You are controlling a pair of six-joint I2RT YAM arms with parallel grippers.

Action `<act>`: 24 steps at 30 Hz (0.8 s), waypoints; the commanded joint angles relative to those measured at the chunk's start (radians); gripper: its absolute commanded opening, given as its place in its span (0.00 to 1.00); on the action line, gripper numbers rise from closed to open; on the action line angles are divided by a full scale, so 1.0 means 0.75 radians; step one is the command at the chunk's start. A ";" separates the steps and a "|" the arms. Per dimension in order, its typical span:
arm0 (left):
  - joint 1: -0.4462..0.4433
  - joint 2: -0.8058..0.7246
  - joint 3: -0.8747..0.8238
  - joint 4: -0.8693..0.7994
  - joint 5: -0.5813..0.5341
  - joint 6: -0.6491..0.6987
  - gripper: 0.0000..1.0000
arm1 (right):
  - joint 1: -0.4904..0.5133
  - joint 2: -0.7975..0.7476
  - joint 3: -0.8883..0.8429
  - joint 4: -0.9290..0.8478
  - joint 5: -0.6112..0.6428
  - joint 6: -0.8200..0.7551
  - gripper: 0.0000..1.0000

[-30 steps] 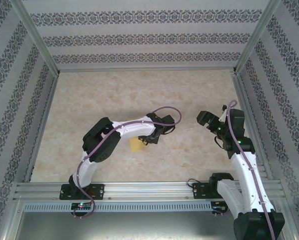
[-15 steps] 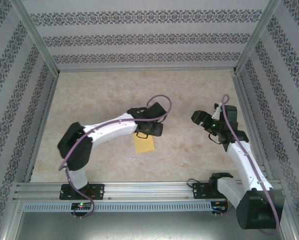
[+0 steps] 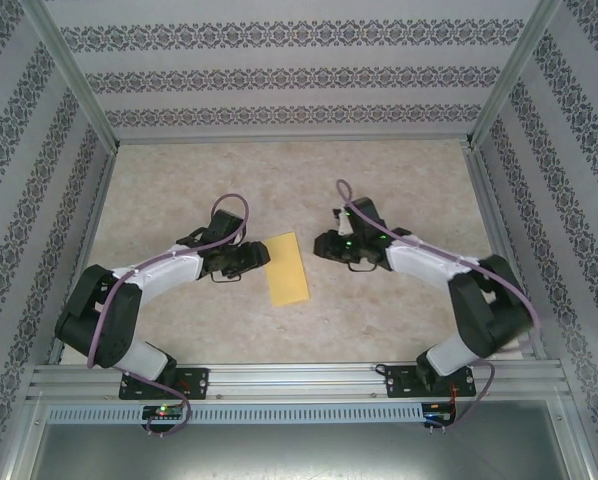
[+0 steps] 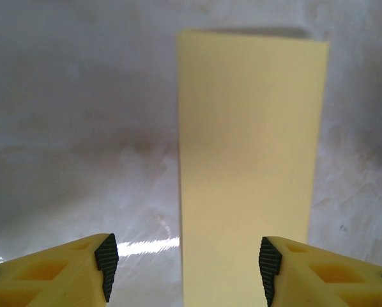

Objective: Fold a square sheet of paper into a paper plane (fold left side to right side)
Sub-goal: Third fold the triangle at the center of the table.

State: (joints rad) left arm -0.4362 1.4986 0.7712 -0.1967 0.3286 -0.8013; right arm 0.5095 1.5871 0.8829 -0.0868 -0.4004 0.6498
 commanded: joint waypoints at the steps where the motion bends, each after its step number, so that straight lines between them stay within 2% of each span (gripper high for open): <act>1: 0.009 -0.019 -0.044 0.157 0.124 -0.066 0.63 | 0.061 0.119 0.107 0.069 0.010 -0.005 0.30; 7: 0.011 0.026 -0.112 0.233 0.180 -0.099 0.63 | 0.104 0.325 0.250 0.083 -0.012 -0.001 0.28; 13: 0.008 0.073 -0.110 0.254 0.225 -0.112 0.63 | 0.110 0.442 0.303 0.069 0.016 -0.004 0.28; 24: -0.009 0.145 -0.088 0.264 0.292 -0.133 0.62 | 0.104 0.466 0.280 -0.004 0.077 -0.062 0.28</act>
State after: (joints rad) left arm -0.4370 1.5806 0.6971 -0.0319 0.5098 -0.8768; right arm 0.5804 1.9278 1.0882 -0.0620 -0.3763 0.6327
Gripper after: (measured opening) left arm 0.619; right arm 0.280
